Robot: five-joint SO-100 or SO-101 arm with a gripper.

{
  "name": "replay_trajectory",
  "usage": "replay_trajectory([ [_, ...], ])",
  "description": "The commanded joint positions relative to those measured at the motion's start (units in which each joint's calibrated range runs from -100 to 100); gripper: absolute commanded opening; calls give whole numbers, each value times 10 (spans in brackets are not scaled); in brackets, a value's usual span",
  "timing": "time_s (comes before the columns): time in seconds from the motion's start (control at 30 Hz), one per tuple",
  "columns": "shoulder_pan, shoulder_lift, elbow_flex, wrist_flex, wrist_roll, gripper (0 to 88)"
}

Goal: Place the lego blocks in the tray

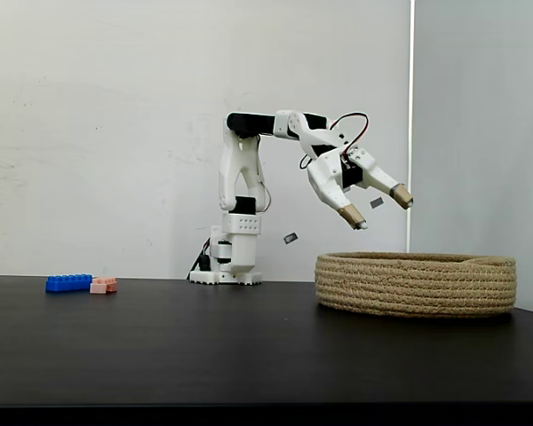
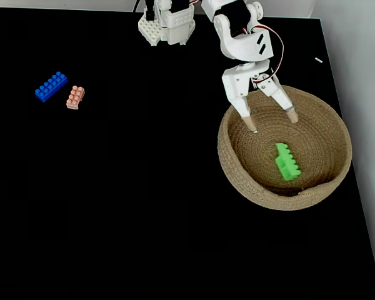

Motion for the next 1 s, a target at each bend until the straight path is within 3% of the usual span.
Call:
replay_trajectory([
  [0.0,2,-14,-66,15,-8,316],
  [0.17,68,-44,-136,124,-45,309],
  [0.33,218,-58,-162,245,-42,314],
  [0.63,479,-44,-120,300,102,323],
  [0.97,627,-15,-89,314,265,314],
])
